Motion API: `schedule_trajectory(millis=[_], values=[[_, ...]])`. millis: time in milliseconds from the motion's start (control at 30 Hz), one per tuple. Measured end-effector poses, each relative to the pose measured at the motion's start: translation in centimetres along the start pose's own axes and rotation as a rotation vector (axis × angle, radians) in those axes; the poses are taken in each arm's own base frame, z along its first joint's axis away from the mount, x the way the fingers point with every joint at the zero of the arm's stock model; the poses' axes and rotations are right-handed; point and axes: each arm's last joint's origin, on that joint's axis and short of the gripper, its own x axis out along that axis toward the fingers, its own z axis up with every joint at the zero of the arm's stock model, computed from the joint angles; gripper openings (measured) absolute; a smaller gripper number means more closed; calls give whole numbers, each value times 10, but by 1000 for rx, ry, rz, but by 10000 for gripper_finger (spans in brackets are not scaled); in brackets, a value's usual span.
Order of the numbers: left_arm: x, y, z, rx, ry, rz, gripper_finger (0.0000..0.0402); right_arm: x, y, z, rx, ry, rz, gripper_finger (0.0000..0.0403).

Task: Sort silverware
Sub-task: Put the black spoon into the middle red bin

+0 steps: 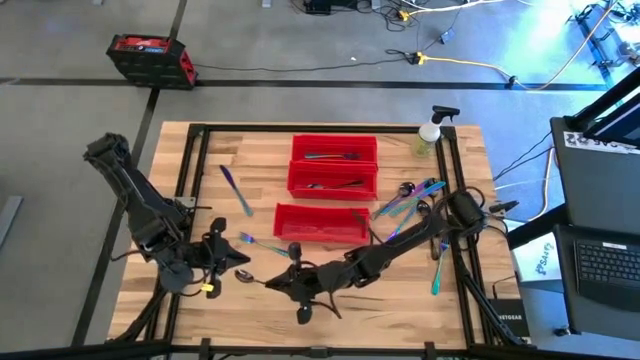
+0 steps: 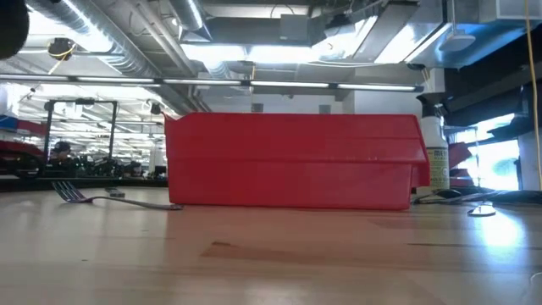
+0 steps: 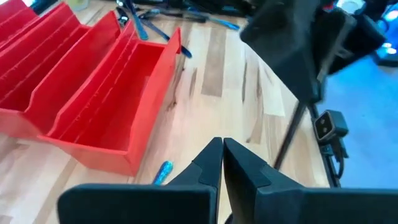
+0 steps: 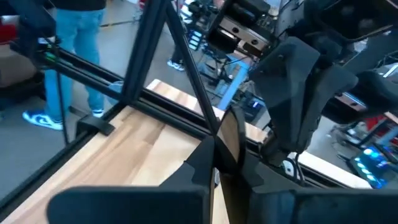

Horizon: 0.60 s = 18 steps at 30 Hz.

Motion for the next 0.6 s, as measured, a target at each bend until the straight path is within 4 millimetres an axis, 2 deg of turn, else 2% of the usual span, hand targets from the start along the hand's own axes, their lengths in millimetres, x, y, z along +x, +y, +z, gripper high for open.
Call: schedule_trajectory(millis=[167, 300, 400, 500, 600], values=[[-13, 7, 7, -4, -83, 24, 0, -32, -26, 10, 36, -63, -2, 0], [-26, 15, 16, -11, -163, 42, 0, -65, -51, 4, 47, -80, -37, 0], [-33, 20, 23, 14, -208, 41, 0, -89, -77, 0, 58, -128, -33, 0], [-35, 25, 32, 19, -258, 59, 0, -111, -107, -16, 78, -123, -48, 0], [-33, 29, 40, 14, -297, 88, 0, -127, -135, -38, 94, -143, 10, 0]])
